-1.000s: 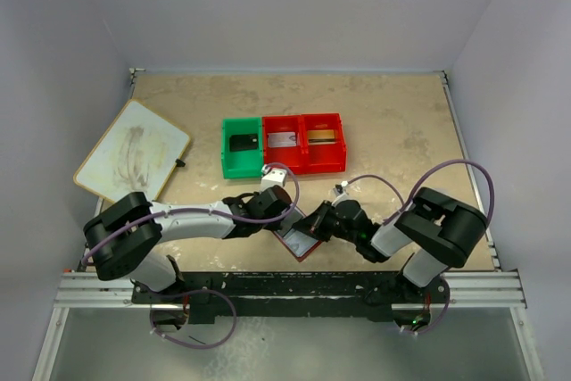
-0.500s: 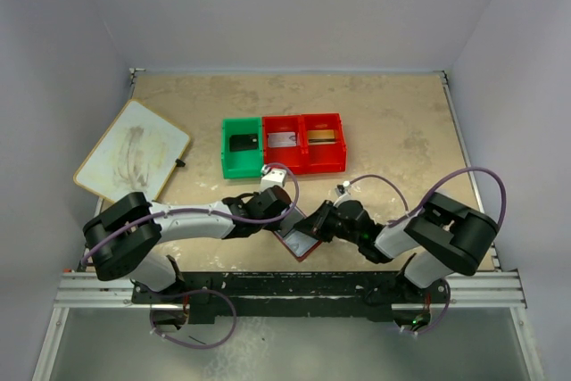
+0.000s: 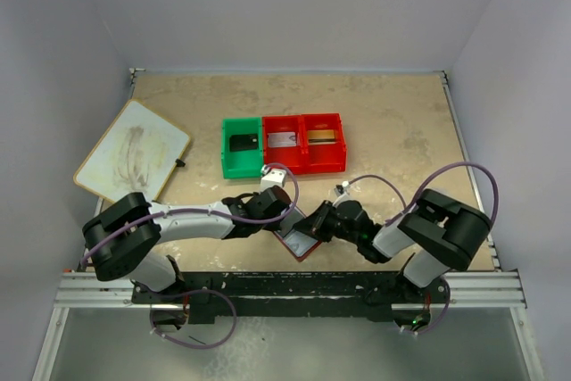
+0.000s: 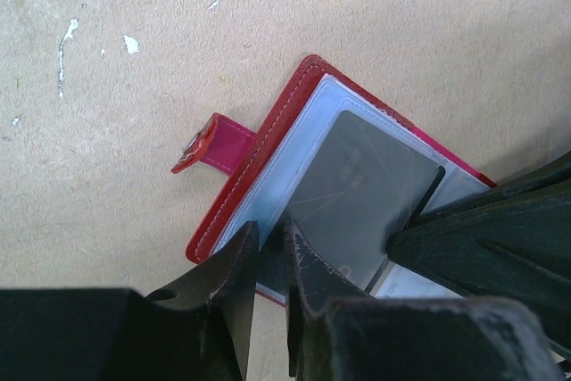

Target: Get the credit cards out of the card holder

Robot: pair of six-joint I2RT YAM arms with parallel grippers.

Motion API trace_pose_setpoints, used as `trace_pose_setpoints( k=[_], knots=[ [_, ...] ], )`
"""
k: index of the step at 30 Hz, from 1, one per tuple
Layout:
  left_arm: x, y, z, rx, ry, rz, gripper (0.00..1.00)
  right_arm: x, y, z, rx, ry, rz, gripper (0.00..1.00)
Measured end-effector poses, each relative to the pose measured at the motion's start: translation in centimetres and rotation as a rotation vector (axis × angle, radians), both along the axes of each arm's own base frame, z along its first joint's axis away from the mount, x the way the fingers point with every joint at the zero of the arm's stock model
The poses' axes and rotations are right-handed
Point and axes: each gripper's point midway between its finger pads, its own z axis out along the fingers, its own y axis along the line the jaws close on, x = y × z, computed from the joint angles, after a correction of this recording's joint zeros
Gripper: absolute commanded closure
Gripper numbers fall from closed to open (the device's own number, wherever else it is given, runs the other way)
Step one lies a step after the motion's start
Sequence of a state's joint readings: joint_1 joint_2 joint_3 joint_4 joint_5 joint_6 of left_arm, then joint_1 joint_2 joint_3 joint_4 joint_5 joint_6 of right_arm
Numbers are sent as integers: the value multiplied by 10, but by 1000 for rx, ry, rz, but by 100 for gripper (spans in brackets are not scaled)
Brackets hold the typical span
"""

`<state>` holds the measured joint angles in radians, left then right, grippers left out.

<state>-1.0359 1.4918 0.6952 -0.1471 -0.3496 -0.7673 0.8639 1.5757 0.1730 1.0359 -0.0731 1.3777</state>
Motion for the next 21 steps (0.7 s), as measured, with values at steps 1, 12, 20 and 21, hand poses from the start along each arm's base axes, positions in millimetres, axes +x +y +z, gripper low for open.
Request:
trace_pose_setpoints(
  k=[1,12,20,21],
  knots=[
    [0,0,0,0,0,-1,85,0,0,0,0,0,0,84],
    [-2,3,0,2,3,0,87,-1,5,1,31,-12,21,99],
    [-6,8,1,-6,5,7,87,-4,3,13,53,-27,23,99],
    [-6,9,1,-6,5,8,87,-4,2,14,51,-25,24,99]
  ],
)
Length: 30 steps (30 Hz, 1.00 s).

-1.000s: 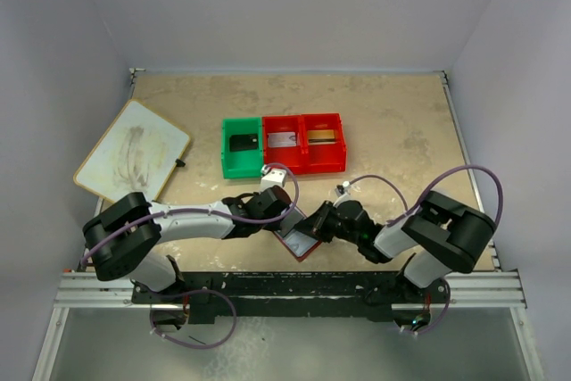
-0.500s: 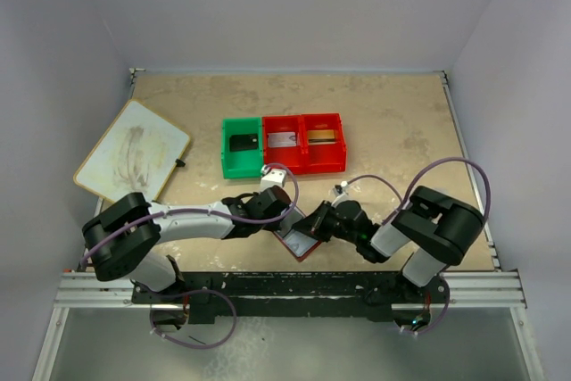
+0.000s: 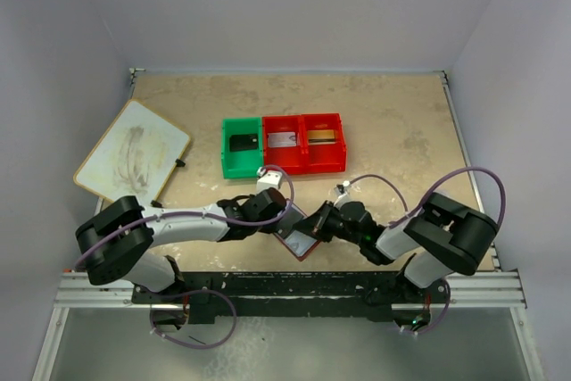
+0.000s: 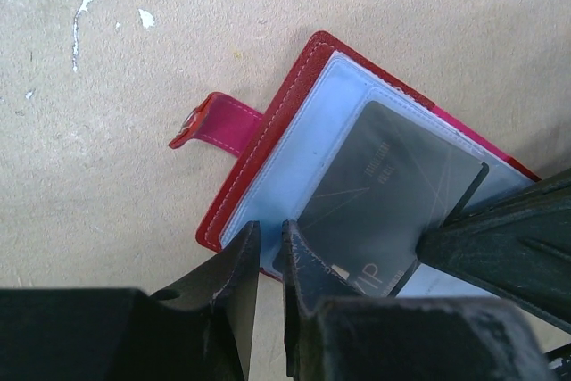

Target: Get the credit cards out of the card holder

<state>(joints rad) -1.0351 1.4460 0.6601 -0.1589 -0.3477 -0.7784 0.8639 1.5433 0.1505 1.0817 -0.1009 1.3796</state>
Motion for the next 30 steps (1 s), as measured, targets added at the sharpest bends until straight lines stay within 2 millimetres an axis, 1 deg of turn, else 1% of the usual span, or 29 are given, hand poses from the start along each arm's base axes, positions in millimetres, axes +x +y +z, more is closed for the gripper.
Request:
trace_pose_setpoints(
  k=[3,6,10,13,16,18,21,23,25,28,30],
  knots=[
    [0,0,0,-2,2,3,87,-2,-1,-1,-8,8,4,98],
    [-1,1,0,-1,6,7,86,-7,-3,-7,-31,28,25,97],
    [-3,3,6,-13,8,16,78,-12,-1,-12,-70,32,70,96],
    [-3,2,24,-69,-11,27,74,-7,10,-8,-114,-7,132,95],
    [-3,0,50,-152,-48,40,72,0,23,3,-126,-57,182,95],
    [-2,0,66,-201,-71,53,71,2,27,7,-135,-84,208,95],
    [-2,5,79,-230,-91,70,70,2,32,4,-168,-106,266,95],
    [-3,9,82,-233,-94,82,70,3,38,0,-195,-111,310,95],
    [-4,12,81,-226,-90,90,70,5,45,-4,-217,-121,357,94],
    [-7,17,74,-204,-76,95,70,4,52,-4,-226,-144,422,93],
    [-10,22,66,-185,-64,97,70,2,54,-2,-230,-164,457,93]
  ],
)
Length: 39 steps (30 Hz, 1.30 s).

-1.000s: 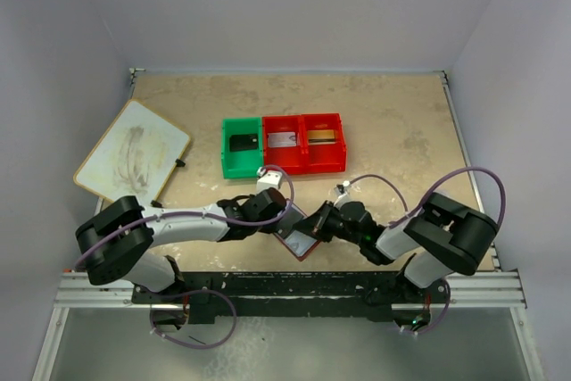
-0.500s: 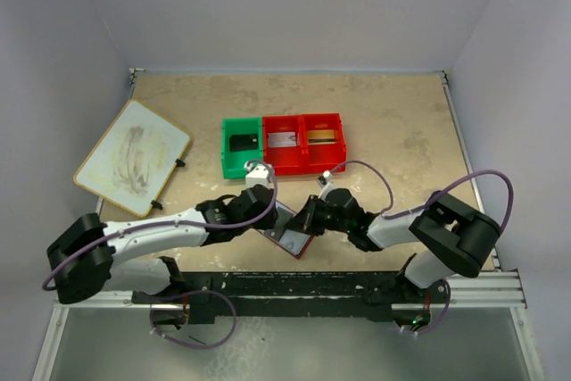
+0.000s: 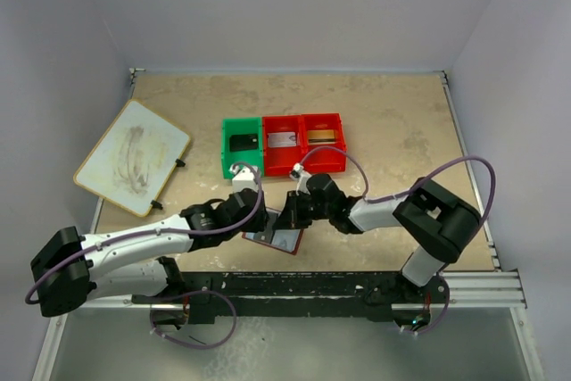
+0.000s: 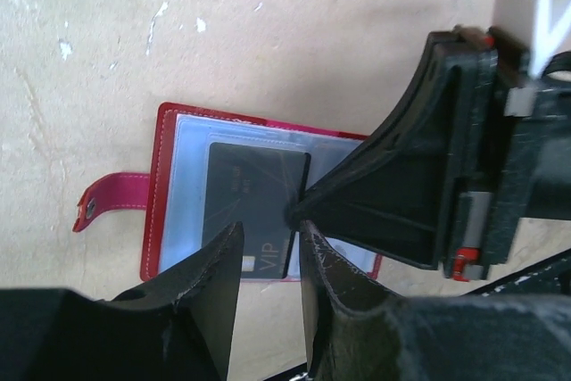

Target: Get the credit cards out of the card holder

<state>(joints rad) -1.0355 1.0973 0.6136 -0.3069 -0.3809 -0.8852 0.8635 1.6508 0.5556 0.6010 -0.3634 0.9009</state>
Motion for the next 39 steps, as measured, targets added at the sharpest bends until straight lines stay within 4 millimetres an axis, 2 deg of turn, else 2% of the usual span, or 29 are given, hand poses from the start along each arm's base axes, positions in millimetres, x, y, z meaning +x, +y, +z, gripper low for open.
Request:
trace_pose_setpoints(
  k=[7,10,18,25,39],
  knots=[
    [-7,8,-23,46,45,5,71,-3,10,-3,-13,-27,116,90],
    [-9,10,-32,71,63,4,73,-3,10,-9,-23,-16,121,85],
    [-11,24,-53,153,91,26,84,-5,10,-10,32,43,43,79],
    [-18,37,-68,194,107,31,88,-3,6,-6,108,79,-56,78],
    [-16,35,-69,178,98,36,92,-1,10,-11,126,124,-121,76]
  ],
)
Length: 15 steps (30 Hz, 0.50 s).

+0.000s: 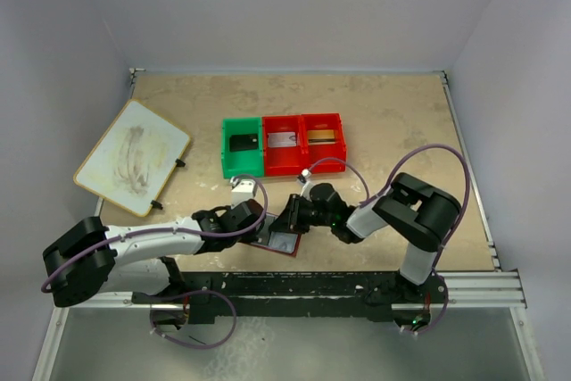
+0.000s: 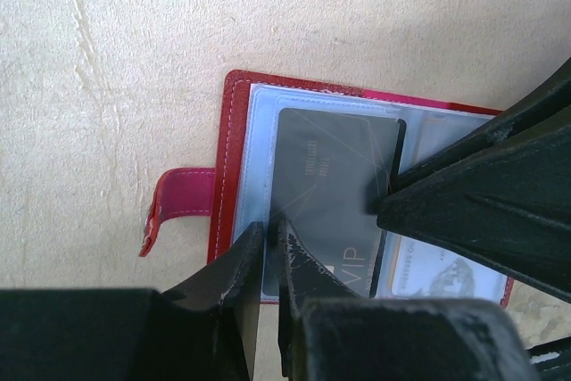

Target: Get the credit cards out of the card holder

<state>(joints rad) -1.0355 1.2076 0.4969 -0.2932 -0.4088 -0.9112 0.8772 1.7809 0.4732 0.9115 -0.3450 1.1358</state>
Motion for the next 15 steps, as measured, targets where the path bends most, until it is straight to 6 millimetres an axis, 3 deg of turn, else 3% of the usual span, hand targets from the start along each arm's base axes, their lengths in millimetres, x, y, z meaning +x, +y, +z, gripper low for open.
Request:
trace_pose_setpoints(
  k=[15],
  knots=[
    [1,1,0,-3,-2,15,94,-7,8,4,29,-7,7,75]
  ],
)
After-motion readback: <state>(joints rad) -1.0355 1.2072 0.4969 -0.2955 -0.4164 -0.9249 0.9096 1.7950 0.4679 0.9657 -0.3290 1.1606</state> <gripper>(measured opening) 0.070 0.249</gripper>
